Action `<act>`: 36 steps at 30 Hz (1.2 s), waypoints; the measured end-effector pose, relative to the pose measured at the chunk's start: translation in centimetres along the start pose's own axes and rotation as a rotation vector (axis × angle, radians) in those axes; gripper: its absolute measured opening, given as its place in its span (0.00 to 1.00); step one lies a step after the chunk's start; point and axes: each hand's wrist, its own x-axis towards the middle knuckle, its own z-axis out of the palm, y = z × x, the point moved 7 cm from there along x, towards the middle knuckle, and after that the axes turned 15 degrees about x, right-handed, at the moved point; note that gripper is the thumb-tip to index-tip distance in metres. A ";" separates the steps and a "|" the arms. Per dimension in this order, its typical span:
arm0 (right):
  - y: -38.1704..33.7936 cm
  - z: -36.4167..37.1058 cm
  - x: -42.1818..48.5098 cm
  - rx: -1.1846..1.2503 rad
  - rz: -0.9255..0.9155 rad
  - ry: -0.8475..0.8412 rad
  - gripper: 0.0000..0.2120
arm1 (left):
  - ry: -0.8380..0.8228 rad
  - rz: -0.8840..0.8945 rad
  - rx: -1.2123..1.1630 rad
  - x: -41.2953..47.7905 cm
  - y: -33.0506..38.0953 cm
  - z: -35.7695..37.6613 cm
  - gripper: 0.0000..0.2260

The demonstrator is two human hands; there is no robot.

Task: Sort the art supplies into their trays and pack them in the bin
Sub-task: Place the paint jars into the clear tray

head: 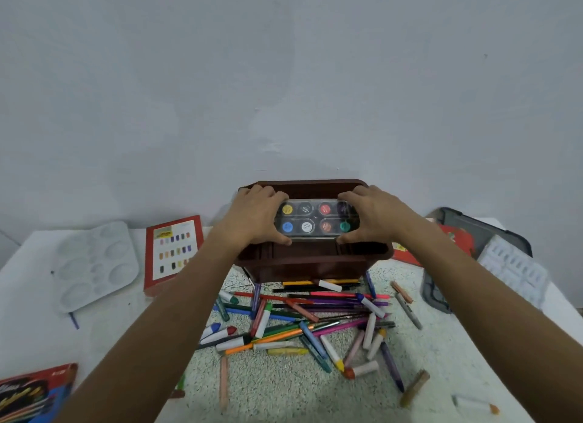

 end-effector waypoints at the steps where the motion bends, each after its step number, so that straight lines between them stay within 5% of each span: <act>1: 0.2 0.7 0.6 -0.018 -0.008 -0.026 0.44 | -0.021 0.008 0.022 0.4 0.1 0.7 0.42; 11: 1.3 6.5 3.4 -0.116 -0.116 -0.179 0.37 | -0.221 0.141 0.114 2.5 1.4 6.7 0.35; 25: 1.9 8.2 3.9 -0.216 -0.258 -0.148 0.26 | -0.174 0.221 0.168 2.3 1.6 8.0 0.20; 31: 1.8 8.1 3.8 -0.182 -0.297 -0.162 0.26 | -0.159 0.226 0.144 2.2 1.7 7.7 0.31; 36: 1.8 8.0 4.1 -0.190 -0.309 -0.143 0.27 | -0.134 0.181 0.134 2.5 1.5 6.8 0.25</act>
